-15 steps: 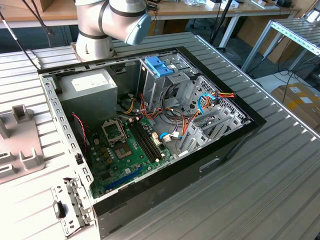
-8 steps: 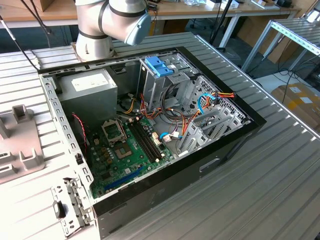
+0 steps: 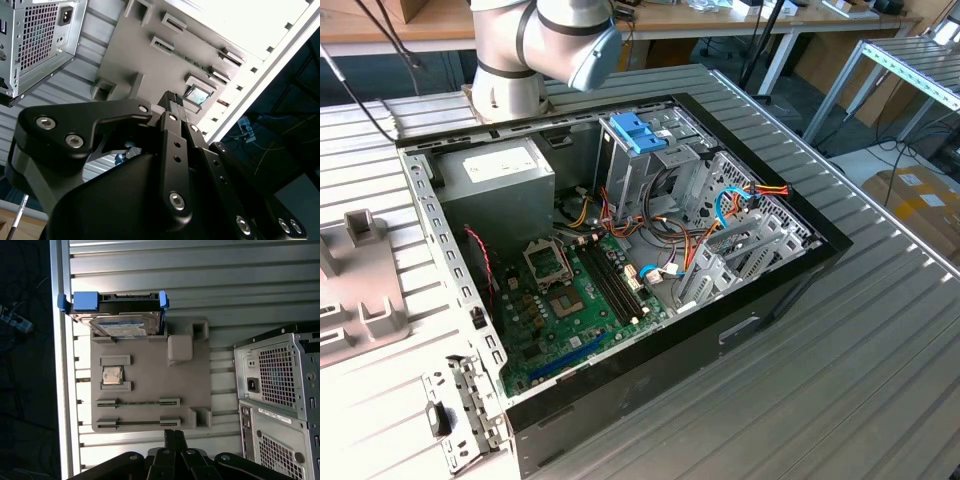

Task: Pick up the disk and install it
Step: 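Reach for the disk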

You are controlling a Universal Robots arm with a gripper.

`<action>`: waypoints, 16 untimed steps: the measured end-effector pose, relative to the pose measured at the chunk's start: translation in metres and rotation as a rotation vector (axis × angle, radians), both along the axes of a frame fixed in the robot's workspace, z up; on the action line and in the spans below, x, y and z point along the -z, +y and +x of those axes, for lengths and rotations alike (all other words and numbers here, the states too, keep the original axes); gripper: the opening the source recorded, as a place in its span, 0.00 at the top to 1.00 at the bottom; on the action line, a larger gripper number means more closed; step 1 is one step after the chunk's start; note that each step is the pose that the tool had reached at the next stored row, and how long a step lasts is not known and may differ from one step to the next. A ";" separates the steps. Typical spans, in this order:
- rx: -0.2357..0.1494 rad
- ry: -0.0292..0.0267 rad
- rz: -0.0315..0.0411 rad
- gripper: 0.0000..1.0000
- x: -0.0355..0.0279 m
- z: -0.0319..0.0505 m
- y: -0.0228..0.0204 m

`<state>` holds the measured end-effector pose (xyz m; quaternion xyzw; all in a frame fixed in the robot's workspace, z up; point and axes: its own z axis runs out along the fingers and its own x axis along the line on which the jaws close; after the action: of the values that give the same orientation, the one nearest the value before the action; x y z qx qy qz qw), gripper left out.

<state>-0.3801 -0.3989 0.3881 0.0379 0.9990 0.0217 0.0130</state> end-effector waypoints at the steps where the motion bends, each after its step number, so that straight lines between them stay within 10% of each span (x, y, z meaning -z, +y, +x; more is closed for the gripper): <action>1: 0.000 0.0000 0.0000 0.89 0.0001 -0.0007 0.0000; 16: 0.000 0.0000 0.0000 0.89 0.0020 -0.0302 0.0003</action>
<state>-0.4103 -0.3986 0.3861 0.0378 0.9990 0.0217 0.0130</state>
